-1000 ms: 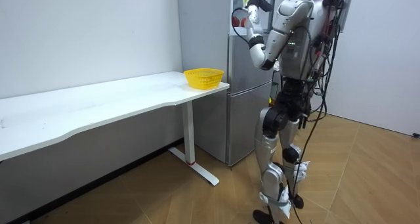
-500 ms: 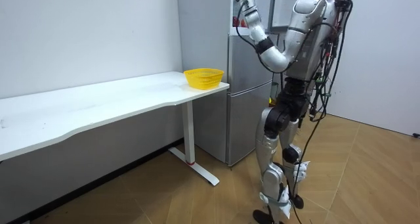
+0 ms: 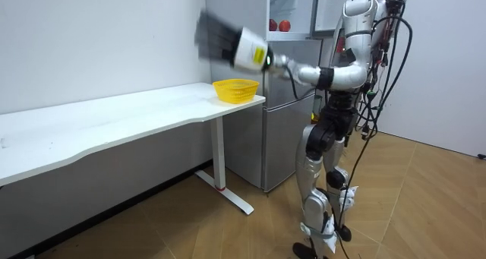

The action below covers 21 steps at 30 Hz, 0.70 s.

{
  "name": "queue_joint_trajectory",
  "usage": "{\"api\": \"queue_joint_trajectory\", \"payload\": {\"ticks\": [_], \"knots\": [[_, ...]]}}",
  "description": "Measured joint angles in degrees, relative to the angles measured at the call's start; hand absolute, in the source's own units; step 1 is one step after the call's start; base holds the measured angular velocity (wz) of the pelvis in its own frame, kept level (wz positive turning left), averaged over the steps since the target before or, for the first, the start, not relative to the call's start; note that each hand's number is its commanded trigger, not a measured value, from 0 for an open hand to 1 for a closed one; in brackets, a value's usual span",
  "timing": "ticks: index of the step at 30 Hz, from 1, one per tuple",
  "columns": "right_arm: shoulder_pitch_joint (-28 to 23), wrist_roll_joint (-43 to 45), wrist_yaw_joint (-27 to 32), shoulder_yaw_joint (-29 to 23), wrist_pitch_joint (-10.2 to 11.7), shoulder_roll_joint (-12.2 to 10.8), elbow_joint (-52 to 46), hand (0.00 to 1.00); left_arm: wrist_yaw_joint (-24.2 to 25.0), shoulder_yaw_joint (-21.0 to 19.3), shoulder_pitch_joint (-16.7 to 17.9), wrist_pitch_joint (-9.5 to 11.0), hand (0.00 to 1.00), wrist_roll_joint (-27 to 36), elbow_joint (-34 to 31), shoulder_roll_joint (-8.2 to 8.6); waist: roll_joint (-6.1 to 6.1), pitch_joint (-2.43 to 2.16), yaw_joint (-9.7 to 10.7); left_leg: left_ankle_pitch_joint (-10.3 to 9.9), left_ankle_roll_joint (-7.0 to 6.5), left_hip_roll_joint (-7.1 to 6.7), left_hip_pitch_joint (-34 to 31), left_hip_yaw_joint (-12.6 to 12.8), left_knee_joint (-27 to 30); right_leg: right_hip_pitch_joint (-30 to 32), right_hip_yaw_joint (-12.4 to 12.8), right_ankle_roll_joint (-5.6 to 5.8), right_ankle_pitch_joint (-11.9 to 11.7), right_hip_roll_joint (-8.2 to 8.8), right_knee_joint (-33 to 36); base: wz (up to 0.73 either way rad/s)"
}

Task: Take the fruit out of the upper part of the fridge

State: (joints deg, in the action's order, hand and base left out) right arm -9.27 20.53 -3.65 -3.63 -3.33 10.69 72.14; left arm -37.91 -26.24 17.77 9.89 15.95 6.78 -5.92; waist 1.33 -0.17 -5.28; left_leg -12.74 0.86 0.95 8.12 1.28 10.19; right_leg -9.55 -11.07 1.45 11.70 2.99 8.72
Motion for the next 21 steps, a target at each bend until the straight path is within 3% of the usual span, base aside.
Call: {"api": "queue_joint_trajectory", "payload": {"ticks": [3,8,15,19,21], "knots": [[0.34,0.49,-0.86,0.01,-1.23,0.03,-1.40,0.00,-0.66,2.56,0.30,-0.21,0.00,2.70,9.48,0.26,-0.81,-0.25,-0.08,0.00,0.00,0.00,0.24,0.07,-0.40,0.08,0.36,0.00,-0.01,0.01,0.02,-0.05],[1.38,0.12,-0.89,0.09,-1.57,-0.65,-1.18,0.00,0.43,7.74,-1.21,-0.94,0.00,5.86,24.01,0.31,-1.66,0.11,0.45,0.00,0.00,0.02,0.63,-0.10,-0.54,-0.50,0.00,0.01,-0.01,0.03,-0.09,0.02],[1.39,0.18,-0.80,0.14,-1.72,-1.27,-0.98,0.00,3.69,9.70,-3.59,-1.21,0.00,6.98,34.24,0.36,-1.79,0.29,0.62,-0.03,-0.02,0.05,0.37,0.16,-0.69,-0.38,0.15,0.00,-0.01,-0.01,-0.03,0.00],[1.23,0.23,-1.94,0.01,-1.79,-1.31,-1.06,0.00,8.62,11.24,-3.78,-2.94,0.00,1.66,41.07,0.50,-1.81,0.30,1.01,-0.04,-0.02,0.10,0.50,0.48,-0.99,-0.37,0.46,0.01,0.00,-0.07,-0.08,-0.02],[1.23,0.30,-2.40,0.09,-1.79,-1.29,-1.06,0.00,12.08,14.01,-3.91,-3.83,0.00,-2.20,46.06,-0.30,-1.69,0.22,1.79,-0.03,-0.02,0.09,0.55,0.35,-0.99,-0.46,0.27,0.01,-0.01,-0.03,0.01,0.02]]}}
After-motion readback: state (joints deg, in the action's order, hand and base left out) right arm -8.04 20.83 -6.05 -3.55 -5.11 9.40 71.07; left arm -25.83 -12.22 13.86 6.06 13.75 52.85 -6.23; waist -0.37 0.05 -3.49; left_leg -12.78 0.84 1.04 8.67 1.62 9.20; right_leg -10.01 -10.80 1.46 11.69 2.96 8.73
